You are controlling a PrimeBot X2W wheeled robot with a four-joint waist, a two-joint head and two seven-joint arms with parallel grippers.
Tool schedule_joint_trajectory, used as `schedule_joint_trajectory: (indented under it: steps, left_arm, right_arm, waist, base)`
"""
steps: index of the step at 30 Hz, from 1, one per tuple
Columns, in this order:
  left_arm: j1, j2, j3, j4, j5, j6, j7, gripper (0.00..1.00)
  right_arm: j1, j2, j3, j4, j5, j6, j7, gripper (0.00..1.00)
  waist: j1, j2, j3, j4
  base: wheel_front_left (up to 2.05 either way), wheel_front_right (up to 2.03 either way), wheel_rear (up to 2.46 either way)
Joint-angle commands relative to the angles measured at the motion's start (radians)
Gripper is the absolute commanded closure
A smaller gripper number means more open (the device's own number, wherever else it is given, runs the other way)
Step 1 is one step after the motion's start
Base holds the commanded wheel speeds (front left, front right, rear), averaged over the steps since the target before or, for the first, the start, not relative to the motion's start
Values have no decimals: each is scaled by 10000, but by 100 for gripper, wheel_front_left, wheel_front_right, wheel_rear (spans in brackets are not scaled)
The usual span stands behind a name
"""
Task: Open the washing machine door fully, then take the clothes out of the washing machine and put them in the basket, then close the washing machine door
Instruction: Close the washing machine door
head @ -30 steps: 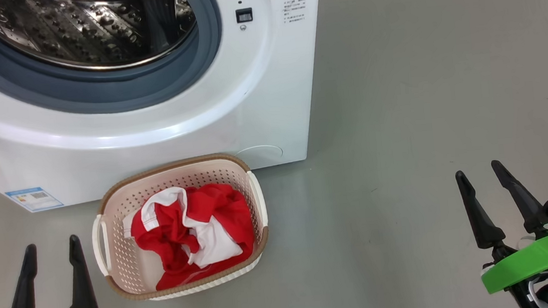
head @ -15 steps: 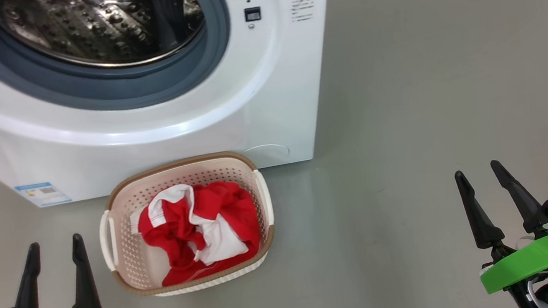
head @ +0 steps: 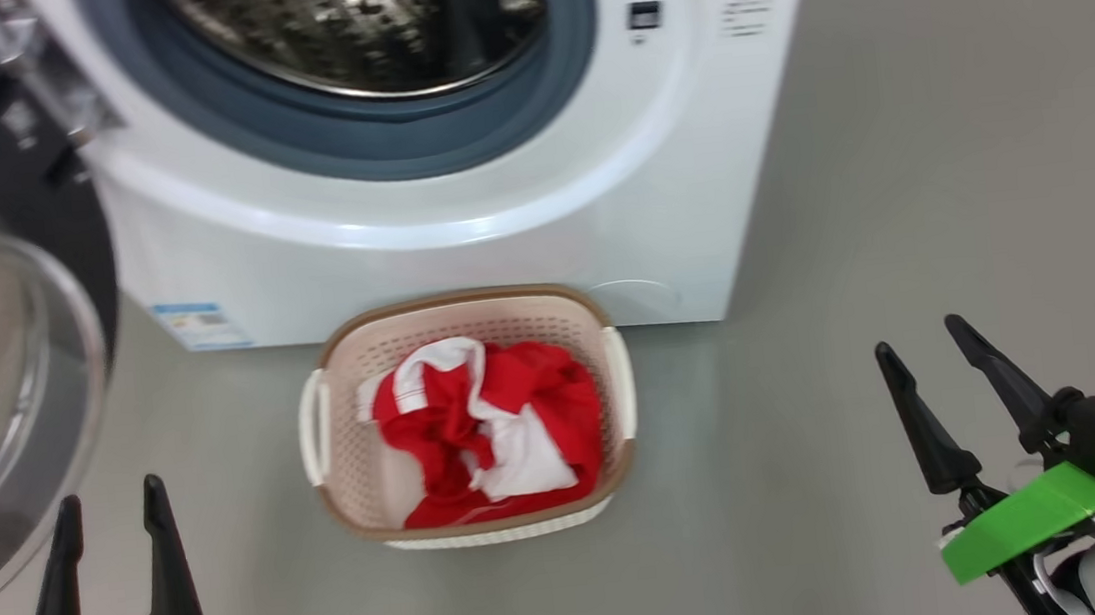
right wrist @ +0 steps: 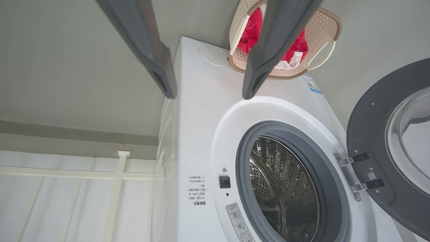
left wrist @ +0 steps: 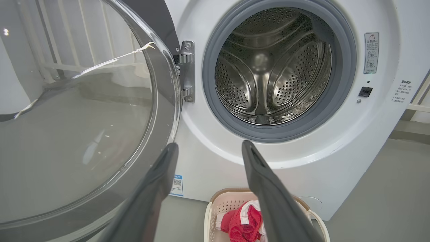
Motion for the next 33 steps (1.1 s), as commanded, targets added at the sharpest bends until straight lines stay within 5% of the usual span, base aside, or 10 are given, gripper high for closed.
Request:
schedule_joint_trajectory:
  steps: [1,19,33]
  left_arm:
    - [69,146,330,-236,-82,11,-120,0]
    - [382,138,-321,-365,-1141,850,-120,0]
    - [614,138,-375,-398,-1314,1094,-120,0]
  right_arm:
    - [-257,-177,277,-206,96,16,-49,0]
    - [-1002,-637,1574,279,319,16,-49,0]
    - [-1321,-671,2061,510,436,16,-49,0]
  waist:
    - [0,0,-41,571]
    - [0,0,-107,3403]
    - [0,0,-189,4166]
  base:
    - [0,0,0]
    - [0,0,0]
    - [0,0,0]
